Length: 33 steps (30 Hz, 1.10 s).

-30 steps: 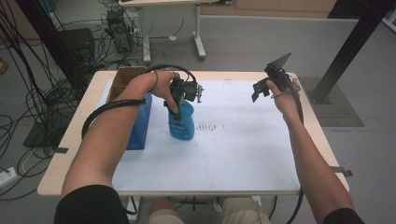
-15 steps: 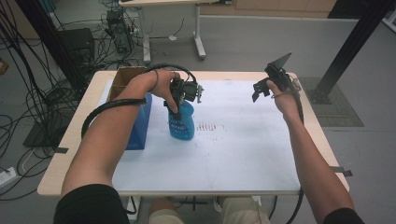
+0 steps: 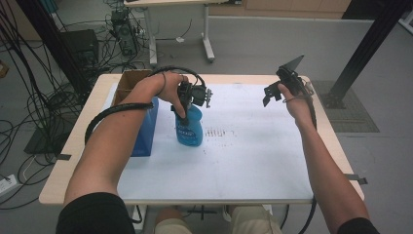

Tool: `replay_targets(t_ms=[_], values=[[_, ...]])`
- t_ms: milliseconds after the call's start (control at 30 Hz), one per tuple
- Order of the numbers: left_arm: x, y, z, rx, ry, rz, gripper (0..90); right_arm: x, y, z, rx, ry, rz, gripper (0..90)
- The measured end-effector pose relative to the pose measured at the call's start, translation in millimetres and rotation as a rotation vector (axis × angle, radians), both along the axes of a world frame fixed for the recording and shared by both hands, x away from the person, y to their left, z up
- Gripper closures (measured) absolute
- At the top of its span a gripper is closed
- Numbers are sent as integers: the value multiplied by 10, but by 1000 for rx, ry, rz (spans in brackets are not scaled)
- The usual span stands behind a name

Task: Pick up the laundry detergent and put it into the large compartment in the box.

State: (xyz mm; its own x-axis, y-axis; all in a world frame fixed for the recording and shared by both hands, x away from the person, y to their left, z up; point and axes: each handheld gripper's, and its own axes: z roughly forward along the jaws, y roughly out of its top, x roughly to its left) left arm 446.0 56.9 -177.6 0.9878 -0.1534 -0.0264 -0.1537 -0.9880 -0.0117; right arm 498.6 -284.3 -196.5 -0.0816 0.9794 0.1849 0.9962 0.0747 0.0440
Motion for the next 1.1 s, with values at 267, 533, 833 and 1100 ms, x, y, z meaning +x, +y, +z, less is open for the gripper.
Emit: replay_targets(t_ms=[267,533,833,1100], values=[[2,-29,1,14,1,3,373,-11,-7,10,3,-2,0,57],[4,-36,1,16,1,4,373,-16,-14,18,0,-4,-4,57],[19,-38,-2,18,7,13,373,-13,-8,12,0,-4,-1,57],[11,-47,0,22,5,12,373,-13,1,11,-5,-3,0,57]])
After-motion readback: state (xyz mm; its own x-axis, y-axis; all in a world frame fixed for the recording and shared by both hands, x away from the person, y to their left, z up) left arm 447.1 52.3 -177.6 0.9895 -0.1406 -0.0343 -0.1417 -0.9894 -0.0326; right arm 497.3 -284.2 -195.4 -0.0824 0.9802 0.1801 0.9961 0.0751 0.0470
